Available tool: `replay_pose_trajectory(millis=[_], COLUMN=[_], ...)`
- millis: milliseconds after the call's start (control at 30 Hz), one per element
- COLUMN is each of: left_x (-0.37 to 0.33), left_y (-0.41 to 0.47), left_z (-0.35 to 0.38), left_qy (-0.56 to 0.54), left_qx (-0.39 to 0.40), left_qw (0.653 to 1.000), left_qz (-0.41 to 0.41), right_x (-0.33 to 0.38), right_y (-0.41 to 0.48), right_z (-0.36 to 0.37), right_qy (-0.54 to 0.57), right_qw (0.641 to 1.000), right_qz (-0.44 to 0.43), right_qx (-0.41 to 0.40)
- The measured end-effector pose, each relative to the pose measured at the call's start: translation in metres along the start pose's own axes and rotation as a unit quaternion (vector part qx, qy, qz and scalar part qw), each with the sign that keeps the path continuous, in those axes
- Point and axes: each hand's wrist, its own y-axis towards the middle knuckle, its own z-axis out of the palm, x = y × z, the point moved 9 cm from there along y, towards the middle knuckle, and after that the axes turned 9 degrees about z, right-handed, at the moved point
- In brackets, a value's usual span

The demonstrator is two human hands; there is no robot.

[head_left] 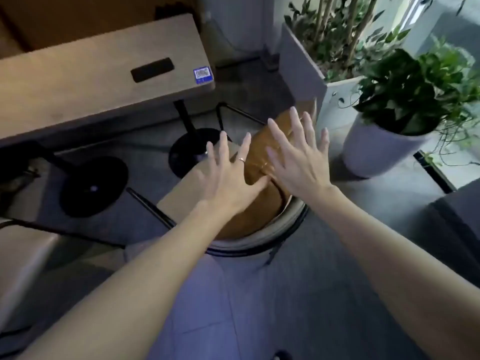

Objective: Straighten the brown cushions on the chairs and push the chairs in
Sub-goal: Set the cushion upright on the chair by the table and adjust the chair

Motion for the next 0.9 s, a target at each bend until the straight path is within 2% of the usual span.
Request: replay_pose_trajectory(millis=[100, 433, 500, 600, 700, 767, 800, 867, 900], left_x=[0.004, 0.005, 0.002, 0.001, -0.003, -0.008, -0.009, -0.01, -0.01], left_y=[-0.007, -0.011, -0.015, -0.024, -0.033, -0.038, -0.04, -0.043, -0.044], left_z=[0.041, 0.051, 0.051, 0.054, 0.057, 0.058, 0.058, 0.058, 0.057], left_qy=[0.008, 0.068, 0.069, 0.076, 0.102, 0.134, 0.146, 0.159, 0.162], left_qx=[0.079, 0.035, 0.036, 0.046, 0.067, 0.077, 0.082, 0.091, 0.093], left_qw=[0.997, 0.997, 0.997, 0.996, 0.992, 0.988, 0.986, 0.983, 0.982], left_qz=[-0.023, -0.002, 0.013, 0.02, 0.022, 0.026, 0.025, 0.021, 0.021], right_x=[-0.012, -0.018, -0.024, -0.036, -0.061, -0.077, -0.081, -0.07, -0.061], right_y=[-0.011, -0.032, -0.043, -0.072, -0.103, -0.129, -0.146, -0.179, -0.187], right_z=[0.038, 0.071, 0.068, 0.068, 0.081, 0.105, 0.121, 0.148, 0.153], right_qy=[0.004, 0.109, 0.167, 0.316, 0.4, 0.444, 0.474, 0.545, 0.565], right_qw=[0.998, 0.987, 0.976, 0.929, 0.866, 0.789, 0.726, 0.558, 0.508], right_qz=[0.021, 0.114, 0.134, 0.18, 0.288, 0.408, 0.474, 0.582, 0.599], right_qx=[0.057, 0.045, 0.042, 0.069, 0.078, 0.119, 0.154, 0.231, 0.251])
